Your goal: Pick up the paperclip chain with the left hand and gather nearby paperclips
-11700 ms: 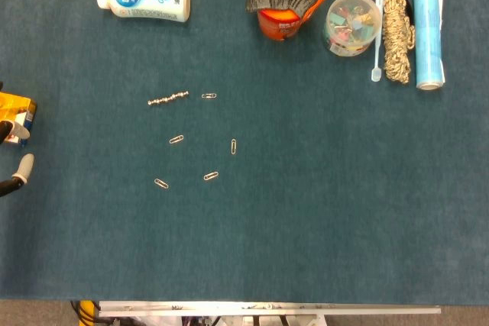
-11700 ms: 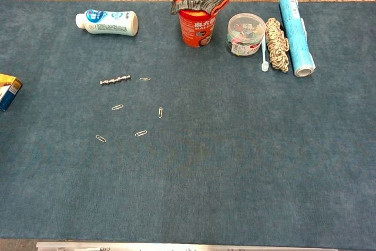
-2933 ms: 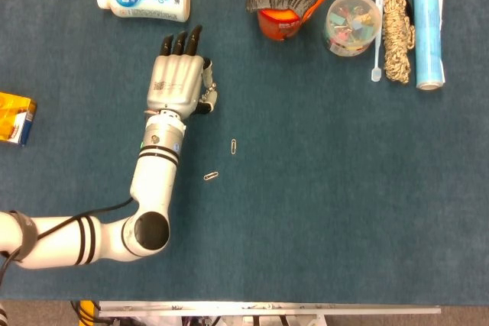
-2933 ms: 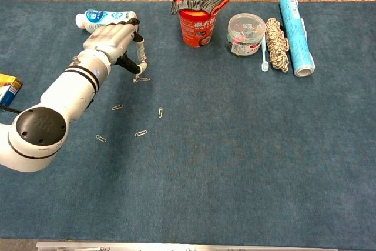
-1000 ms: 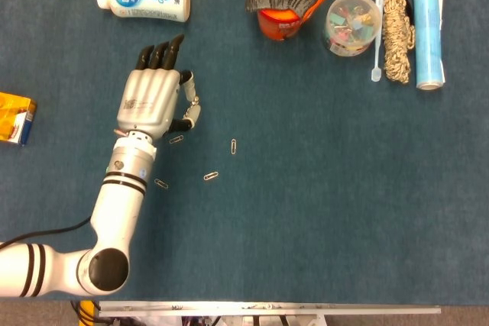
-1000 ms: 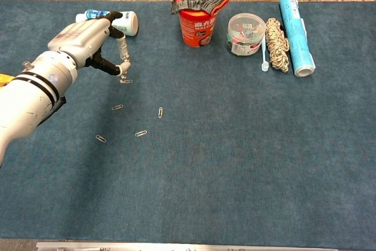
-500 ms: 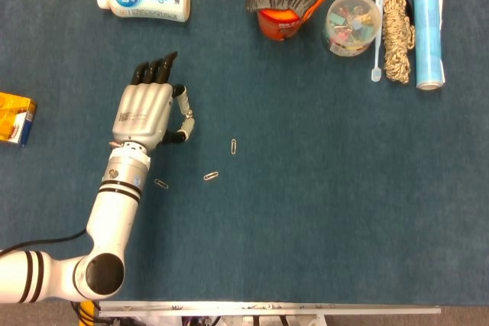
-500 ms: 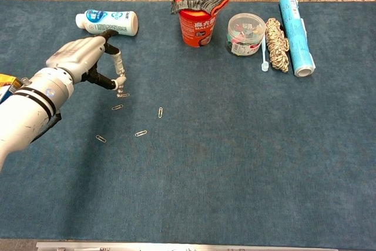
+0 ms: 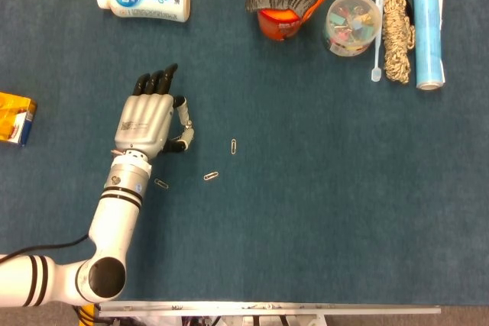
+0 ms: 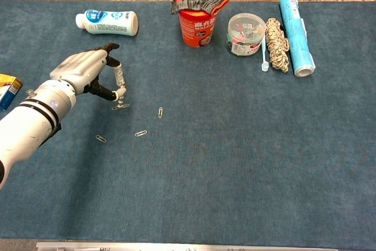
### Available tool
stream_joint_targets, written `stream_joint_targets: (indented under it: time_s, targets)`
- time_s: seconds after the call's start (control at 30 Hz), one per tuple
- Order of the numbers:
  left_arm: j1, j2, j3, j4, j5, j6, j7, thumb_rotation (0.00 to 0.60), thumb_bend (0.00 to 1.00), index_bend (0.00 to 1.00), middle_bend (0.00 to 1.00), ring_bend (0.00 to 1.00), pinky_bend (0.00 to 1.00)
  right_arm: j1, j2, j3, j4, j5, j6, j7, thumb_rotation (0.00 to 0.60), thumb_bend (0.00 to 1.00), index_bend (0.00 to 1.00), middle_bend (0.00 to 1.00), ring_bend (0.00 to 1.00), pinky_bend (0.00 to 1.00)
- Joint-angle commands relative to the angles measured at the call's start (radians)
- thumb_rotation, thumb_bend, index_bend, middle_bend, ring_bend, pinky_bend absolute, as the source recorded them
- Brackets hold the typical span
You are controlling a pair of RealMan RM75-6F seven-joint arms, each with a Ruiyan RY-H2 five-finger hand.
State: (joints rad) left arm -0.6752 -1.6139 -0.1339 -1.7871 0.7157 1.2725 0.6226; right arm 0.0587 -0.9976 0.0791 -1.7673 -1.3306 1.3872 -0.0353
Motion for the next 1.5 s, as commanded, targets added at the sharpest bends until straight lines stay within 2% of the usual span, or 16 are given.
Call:
stream_joint_targets:
  time_s: [0.03, 1.0, 1.27, 1.5]
  targets:
    - [0.001, -0.008, 0.001, 0.010, 0.000, -0.007, 0.001, 0.600, 0.38, 0.55, 0.00, 0.00, 0.00, 0.000, 0.001, 0.000, -0.001, 0.000, 0.001, 0.000, 0.600, 0.00, 0.24, 0.23, 0.24, 0.55]
    - [0.029, -0.014, -0.010, 0.044, 0.009, -0.036, -0.018, 0.600, 0.38, 0.55, 0.00, 0.00, 0.00, 0.003, 0.001, -0.002, -0.003, 0.004, -0.007, -0.007, 0.600, 0.00, 0.24, 0.23, 0.24, 0.55]
    - [0.046, 0.027, -0.006, -0.024, 0.051, -0.011, -0.024, 0.600, 0.38, 0.55, 0.00, 0.00, 0.00, -0.002, 0.006, -0.002, -0.008, -0.005, 0.006, 0.003, 0.600, 0.00, 0.24, 0.23, 0.24, 0.55]
    - [0.084, 0.102, 0.022, -0.088, 0.102, 0.028, -0.031, 0.600, 0.38, 0.55, 0.00, 0.00, 0.00, -0.001, 0.006, -0.002, -0.008, -0.005, 0.003, 0.002, 0.600, 0.00, 0.24, 0.23, 0.24, 0.55]
